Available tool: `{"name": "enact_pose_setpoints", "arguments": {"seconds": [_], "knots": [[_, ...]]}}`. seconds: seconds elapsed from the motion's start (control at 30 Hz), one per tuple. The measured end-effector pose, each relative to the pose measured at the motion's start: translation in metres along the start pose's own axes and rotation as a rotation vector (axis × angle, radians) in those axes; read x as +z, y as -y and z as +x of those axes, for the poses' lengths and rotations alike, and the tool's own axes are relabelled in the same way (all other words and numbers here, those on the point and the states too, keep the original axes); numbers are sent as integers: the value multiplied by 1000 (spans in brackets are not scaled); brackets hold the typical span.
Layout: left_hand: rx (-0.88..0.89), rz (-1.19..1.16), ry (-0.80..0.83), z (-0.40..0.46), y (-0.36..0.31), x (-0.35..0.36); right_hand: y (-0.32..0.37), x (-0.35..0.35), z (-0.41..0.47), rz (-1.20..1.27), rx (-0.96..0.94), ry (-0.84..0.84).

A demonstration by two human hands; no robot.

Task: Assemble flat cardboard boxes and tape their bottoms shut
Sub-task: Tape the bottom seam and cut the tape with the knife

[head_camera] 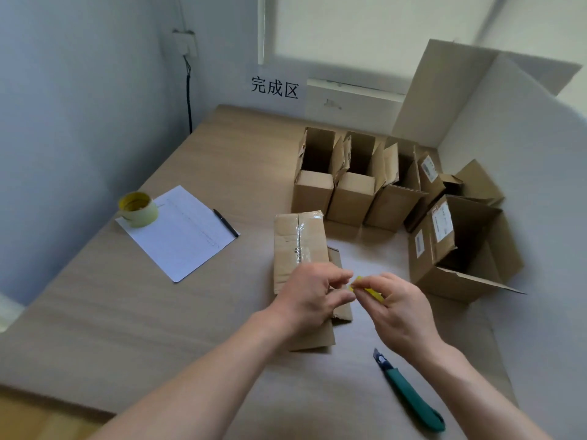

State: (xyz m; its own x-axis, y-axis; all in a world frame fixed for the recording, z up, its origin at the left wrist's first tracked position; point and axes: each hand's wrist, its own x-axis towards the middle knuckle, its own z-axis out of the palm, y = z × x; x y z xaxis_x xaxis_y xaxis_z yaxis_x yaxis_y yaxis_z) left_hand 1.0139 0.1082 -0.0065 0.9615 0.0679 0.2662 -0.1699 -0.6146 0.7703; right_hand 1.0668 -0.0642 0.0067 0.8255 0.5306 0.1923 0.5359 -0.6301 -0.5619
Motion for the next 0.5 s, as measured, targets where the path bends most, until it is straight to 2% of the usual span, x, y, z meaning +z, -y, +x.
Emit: {"name": "enact_pose_setpoints", "arguments": {"seconds": [0.17,0.23,0.33,0.43,0.5], "knots": [[30,-56,-79,-17,-7,8,5,-1,-20,67,38,35],[54,-25,-85,-28,-8,11,7,3,-30,222,131,47],[49,16,-98,-45,-2,11,10,13,-43,532,264,210],[-41,-41,-90,-62,4,7,7,17,-53,801,353,428],[-110,-103,-92,-73,7,4,3,12,-58,898,401,494]]}}
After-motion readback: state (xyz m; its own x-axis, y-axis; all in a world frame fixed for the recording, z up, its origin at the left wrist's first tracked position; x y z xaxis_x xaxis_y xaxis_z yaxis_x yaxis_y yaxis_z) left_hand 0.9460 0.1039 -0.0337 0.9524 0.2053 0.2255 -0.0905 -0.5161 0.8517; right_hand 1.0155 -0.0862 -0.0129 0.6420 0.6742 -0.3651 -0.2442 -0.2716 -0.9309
